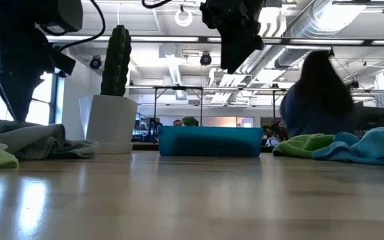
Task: Fold microfiber towels
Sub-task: Fold the gray microfiber towel
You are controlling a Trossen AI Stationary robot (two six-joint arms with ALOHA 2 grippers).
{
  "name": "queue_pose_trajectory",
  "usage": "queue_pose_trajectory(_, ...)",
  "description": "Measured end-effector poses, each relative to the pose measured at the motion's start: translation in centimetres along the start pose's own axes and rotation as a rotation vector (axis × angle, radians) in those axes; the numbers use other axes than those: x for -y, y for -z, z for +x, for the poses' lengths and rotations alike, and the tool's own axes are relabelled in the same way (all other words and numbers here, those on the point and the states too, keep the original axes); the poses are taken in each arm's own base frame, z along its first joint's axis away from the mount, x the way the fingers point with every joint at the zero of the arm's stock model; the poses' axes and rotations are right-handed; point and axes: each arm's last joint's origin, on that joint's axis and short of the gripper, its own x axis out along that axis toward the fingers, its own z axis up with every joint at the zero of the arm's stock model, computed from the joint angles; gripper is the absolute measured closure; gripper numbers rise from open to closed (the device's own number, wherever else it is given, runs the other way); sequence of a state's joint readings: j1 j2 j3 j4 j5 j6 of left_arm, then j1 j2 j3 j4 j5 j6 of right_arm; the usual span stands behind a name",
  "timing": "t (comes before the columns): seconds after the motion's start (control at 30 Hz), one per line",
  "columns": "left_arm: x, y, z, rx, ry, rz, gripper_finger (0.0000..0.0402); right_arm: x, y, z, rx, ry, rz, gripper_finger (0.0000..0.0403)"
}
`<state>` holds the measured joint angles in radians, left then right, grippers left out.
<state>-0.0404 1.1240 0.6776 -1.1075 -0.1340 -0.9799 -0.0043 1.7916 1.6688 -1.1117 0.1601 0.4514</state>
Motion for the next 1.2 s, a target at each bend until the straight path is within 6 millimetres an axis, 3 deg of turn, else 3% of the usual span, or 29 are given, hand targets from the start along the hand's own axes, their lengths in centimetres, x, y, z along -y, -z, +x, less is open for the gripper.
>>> queue_pose_trajectory(0.27,-0.6,0.5,1.1,0.034,-0.070,-0.076,0.0263,-3.1,1.8,-0.7,0.045,0.073,-0.069,0.0250)
queue_pose_trajectory(0.57,0.2,0.5,0.7,0.071,-0.021,-0.112,0.0389,-5.6,3.5,-1.4,0.112,0.124,-0.068,0.0250)
queue_pose_trajectory(0.87,5.1,-0.6,-2.4,0.290,0.417,-0.056,0.0399,-7.6,4.9,-2.3,0.200,0.154,-0.043,0.0250)
queue_pose_trajectory(1.07,8.6,-1.2,-6.1,0.596,0.793,0.041,0.0399,-8.2,5.7,-5.0,0.348,0.149,-0.030,0.0250)
queue_pose_trajectory(1.2,9.4,-1.5,-7.9,0.795,0.883,0.075,0.0400,-8.2,6.3,-6.9,0.425,0.138,-0.027,0.0250)
